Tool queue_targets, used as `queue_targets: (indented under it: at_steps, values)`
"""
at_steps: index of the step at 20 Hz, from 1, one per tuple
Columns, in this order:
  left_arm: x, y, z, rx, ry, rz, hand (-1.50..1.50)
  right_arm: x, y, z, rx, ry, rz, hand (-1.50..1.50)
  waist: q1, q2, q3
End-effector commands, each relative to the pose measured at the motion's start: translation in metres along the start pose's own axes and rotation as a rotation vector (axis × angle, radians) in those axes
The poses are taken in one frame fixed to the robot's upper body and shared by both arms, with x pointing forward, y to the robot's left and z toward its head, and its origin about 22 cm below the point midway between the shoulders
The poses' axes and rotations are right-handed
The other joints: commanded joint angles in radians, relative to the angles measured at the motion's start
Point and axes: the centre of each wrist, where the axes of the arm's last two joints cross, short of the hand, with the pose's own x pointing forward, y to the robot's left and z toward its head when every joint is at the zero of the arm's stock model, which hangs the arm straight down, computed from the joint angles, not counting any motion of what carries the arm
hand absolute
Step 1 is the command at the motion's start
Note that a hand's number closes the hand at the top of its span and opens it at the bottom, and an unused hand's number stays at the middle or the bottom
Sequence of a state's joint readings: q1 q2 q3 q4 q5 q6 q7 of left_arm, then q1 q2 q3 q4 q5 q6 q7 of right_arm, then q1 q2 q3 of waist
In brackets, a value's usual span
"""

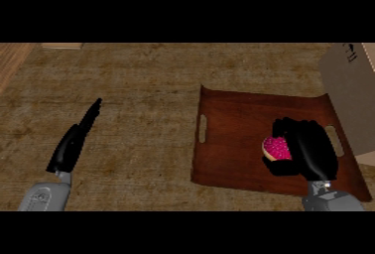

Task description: Pick the cupcake from the tray and place it in the cardboard box

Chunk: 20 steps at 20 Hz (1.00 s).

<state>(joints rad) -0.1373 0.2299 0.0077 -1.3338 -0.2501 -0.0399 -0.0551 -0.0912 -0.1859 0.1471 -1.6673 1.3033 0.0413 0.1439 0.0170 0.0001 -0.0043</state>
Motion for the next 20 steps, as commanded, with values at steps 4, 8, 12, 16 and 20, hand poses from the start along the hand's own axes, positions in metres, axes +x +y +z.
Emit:
queue_targets:
  at_steps: [4,8,12,16,20]
  values:
    - [-0.008,0.010,0.005,0.015,0.024,-0.001,0.00,0.001,-0.099,-0.021,-0.008,0.015,0.058,1.50,-0.018,-0.002,0.004]
    - [-0.002,-0.002,-0.002,0.002,0.019,-0.001,0.00,-0.010,-0.152,-0.025,-0.148,0.103,0.072,1.50,-0.023,-0.003,0.003]
    - [0.001,-0.008,0.002,0.017,0.015,0.015,0.00,-0.020,-0.180,-0.017,-0.190,0.213,0.065,1.50,-0.020,-0.003,0.004]
    - [-0.014,-0.001,0.013,0.023,0.023,0.018,0.00,-0.057,-0.210,-0.009,-0.239,0.312,0.049,1.50,-0.021,-0.003,0.004]
    - [0.004,0.009,-0.003,0.018,0.003,0.003,0.00,-0.094,-0.230,-0.025,-0.292,0.381,-0.012,1.50,-0.017,-0.001,0.004]
